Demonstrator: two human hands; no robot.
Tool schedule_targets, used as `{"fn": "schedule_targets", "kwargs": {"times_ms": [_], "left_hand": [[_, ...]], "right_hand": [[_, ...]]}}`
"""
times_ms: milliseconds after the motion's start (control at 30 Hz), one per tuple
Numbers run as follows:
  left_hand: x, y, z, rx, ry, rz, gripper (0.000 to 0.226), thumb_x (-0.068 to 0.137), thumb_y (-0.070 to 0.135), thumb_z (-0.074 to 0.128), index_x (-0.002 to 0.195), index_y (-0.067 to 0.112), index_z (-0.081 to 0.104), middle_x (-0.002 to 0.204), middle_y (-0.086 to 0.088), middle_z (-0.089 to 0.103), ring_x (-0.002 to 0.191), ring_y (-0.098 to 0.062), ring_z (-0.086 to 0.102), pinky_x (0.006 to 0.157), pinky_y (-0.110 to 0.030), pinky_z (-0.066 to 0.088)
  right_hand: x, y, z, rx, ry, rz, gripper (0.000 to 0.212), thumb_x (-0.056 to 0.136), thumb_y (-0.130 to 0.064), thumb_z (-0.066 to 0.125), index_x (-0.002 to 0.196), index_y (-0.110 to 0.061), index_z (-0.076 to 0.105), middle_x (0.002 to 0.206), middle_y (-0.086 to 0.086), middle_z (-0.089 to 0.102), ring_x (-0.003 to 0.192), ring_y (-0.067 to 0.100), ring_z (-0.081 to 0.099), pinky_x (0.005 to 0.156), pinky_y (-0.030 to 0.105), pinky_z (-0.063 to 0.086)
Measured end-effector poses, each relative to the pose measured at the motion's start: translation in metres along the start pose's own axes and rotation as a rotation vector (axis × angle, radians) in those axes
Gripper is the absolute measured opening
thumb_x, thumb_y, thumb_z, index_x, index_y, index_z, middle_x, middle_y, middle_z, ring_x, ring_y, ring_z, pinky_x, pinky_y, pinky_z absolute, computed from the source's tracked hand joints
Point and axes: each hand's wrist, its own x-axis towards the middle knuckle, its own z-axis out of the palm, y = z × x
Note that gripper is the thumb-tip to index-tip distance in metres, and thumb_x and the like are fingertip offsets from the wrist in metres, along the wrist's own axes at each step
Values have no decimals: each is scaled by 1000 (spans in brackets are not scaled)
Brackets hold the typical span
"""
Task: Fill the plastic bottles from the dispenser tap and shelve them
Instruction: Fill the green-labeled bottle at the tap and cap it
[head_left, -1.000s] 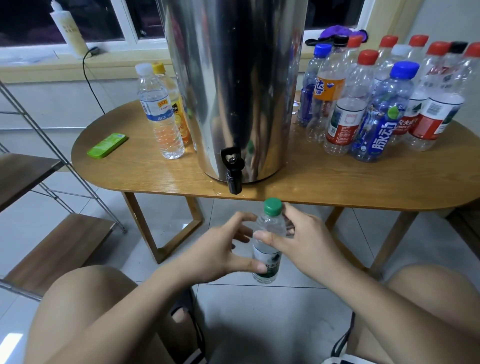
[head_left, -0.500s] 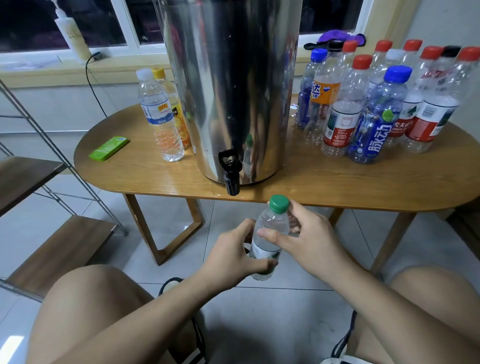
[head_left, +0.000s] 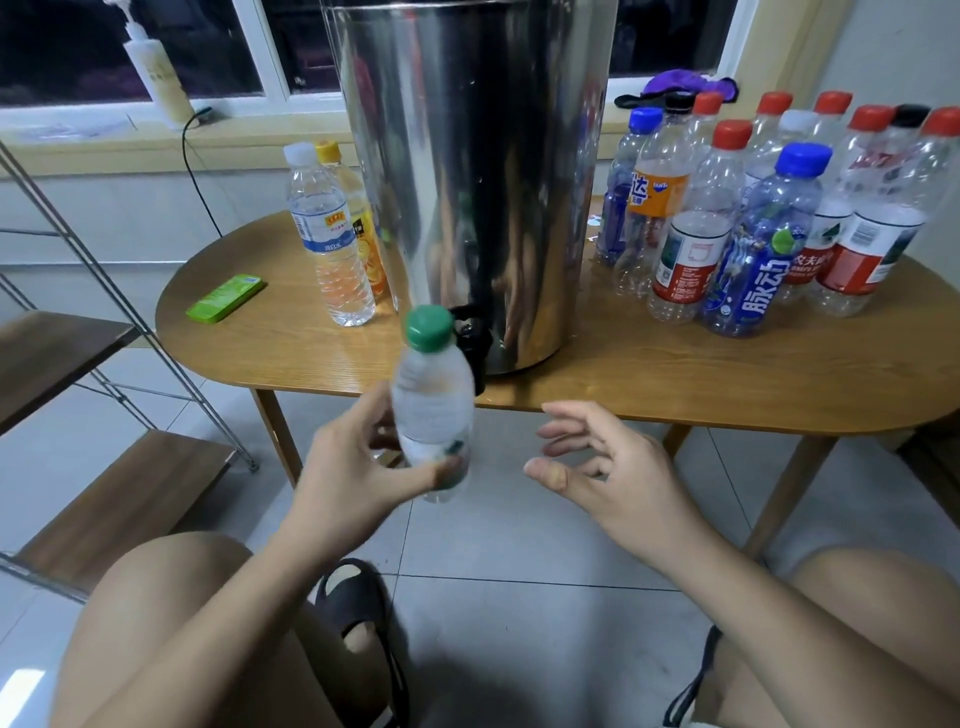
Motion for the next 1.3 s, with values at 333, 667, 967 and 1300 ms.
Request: {"fn": "schedule_targets", "kwargs": {"times_ms": [333,667,967,1300], "left_hand": [[42,-8,-51,-108,297,-32,61,84,33,95,138,34,66,129,14,77,119,-13,74,106,-53,58],[112,-49,-65,29,351,-126,64,77,59,93,129,33,66,120,12,78,109,-6,73,98,-46,62],[148,-62,-61,198,413,-98,73,80,57,92,138,25,62,139,2,62,112,-12,65,94,-33,54],[159,-69,-53,298,467,-61,62,86,52,90,133,22,63,129,1,65,111,-12,66,99,-40,58]], "right_hand": [[9,14,-1,-56,42,40,42,93,-33,86,131,-35,68,118,-19,74,107,10,74,78,26,57],[20,16,-14,-113,192,29,29,95,-22,82,121,-29,74,105,-15,77,94,11,75,87,42,63],[44,8,-72,-287,537,9,20,99,-23,75,118,-27,71,99,-14,76,87,8,75,85,50,65],[64,16,-95,-350,632,110,27,99,-29,76,124,-25,69,103,-12,75,91,6,73,84,43,66]]}}
